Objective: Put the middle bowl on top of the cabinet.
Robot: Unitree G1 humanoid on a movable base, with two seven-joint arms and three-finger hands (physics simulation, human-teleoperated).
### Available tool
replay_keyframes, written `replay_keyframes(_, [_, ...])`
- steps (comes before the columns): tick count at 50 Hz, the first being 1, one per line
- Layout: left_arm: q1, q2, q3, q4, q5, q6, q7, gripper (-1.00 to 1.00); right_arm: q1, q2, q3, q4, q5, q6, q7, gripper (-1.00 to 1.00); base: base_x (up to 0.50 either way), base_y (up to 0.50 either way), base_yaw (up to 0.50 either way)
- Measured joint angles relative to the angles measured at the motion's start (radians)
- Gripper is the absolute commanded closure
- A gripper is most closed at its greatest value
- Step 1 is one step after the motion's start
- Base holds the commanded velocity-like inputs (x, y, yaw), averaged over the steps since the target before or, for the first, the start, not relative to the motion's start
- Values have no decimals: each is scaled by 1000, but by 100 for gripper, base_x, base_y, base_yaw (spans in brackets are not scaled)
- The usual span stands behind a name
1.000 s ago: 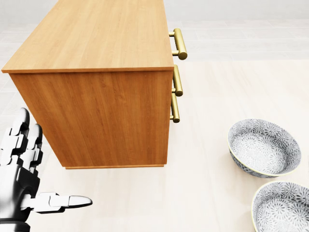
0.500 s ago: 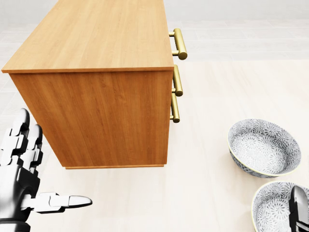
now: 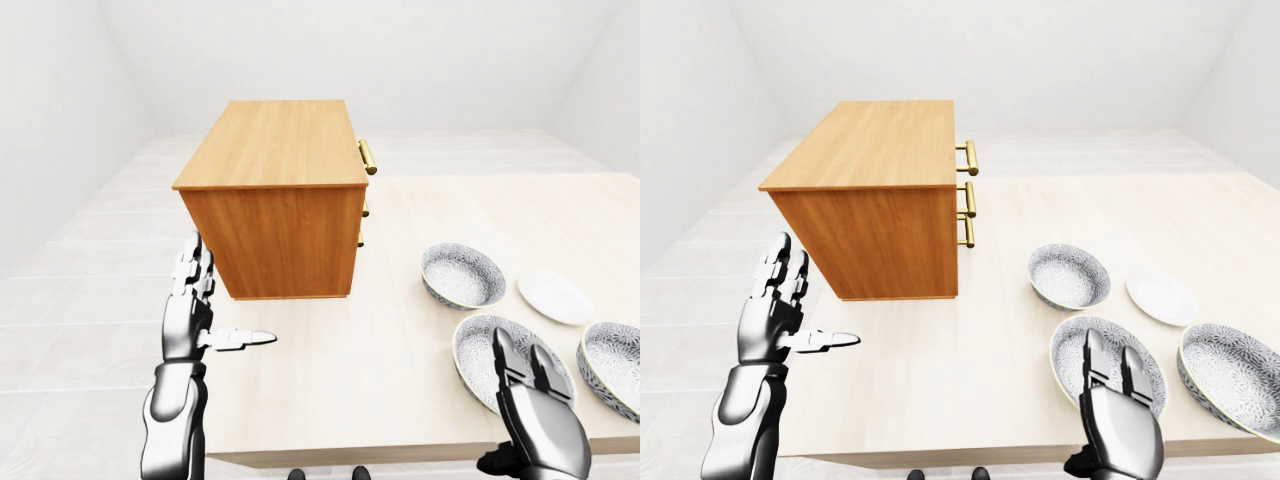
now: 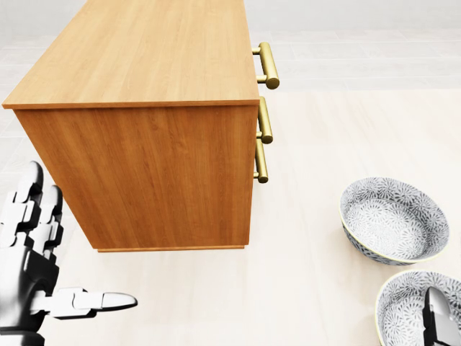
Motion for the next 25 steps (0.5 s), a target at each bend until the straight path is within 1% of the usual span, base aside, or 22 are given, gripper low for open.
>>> replay_keyframes(12, [2,-1,-1,-12,-1,7,-1,-100,20,0,-15,13,-1,0,-17,-100,0,0,0])
replay_keyframes(25, [4,-1,3,-28,-3,17,-3,-100,9,2,-31,45,-12,0,-23,-100,0,0,0])
